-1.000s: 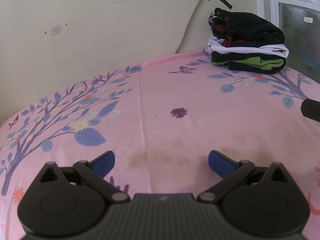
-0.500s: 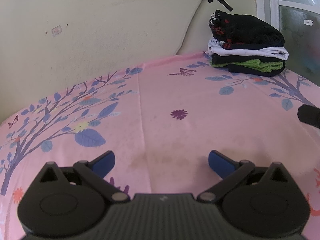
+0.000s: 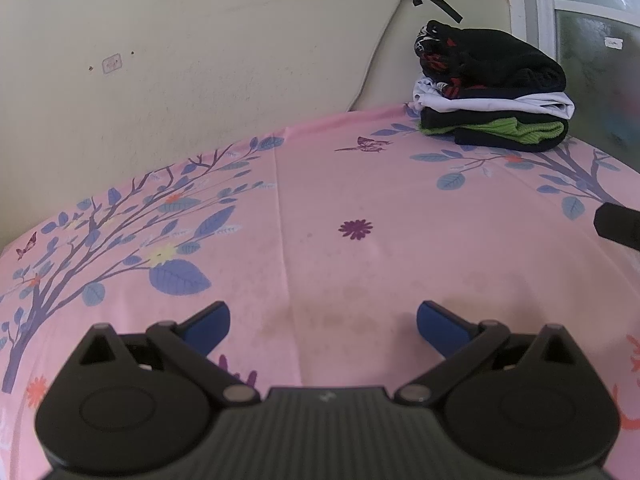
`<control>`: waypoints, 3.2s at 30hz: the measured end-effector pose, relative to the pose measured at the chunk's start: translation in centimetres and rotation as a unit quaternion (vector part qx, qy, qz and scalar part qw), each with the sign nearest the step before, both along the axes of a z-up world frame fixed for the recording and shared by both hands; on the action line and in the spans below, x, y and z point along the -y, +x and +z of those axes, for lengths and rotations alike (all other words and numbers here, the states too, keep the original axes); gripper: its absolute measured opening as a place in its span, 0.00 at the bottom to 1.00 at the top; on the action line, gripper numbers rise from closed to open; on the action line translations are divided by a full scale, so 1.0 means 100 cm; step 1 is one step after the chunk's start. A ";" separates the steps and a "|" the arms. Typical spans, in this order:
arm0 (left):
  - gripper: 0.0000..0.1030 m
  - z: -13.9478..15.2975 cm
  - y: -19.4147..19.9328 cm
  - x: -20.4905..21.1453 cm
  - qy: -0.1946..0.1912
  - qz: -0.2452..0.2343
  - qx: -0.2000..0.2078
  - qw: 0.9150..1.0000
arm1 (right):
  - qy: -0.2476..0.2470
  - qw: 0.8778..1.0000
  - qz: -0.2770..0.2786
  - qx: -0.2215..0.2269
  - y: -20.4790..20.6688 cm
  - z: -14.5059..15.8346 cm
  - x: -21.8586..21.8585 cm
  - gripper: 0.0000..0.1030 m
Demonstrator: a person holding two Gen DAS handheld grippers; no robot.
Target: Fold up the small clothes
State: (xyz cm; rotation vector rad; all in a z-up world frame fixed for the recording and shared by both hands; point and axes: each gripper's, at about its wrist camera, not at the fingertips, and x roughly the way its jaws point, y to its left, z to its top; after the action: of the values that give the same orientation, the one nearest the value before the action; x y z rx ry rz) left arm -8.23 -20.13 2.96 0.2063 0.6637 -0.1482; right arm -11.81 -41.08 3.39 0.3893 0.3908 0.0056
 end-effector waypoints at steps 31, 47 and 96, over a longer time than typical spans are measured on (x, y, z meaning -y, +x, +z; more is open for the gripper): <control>1.00 0.000 0.002 0.001 0.001 0.004 -0.004 1.000 | 0.001 1.000 0.001 -0.003 0.001 0.000 -0.002 0.83; 1.00 -0.002 0.004 0.000 0.002 0.010 -0.007 1.000 | 0.005 1.000 0.003 0.003 -0.001 0.000 -0.002 0.83; 1.00 -0.001 0.002 0.001 0.013 0.013 0.001 1.000 | 0.010 1.000 0.000 0.006 -0.004 0.002 -0.001 0.84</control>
State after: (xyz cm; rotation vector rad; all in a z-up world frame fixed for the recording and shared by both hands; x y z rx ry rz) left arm -7.99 -20.26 2.82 0.2236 0.6661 -0.1147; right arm -12.20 -40.94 3.55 0.4082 0.3786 0.0125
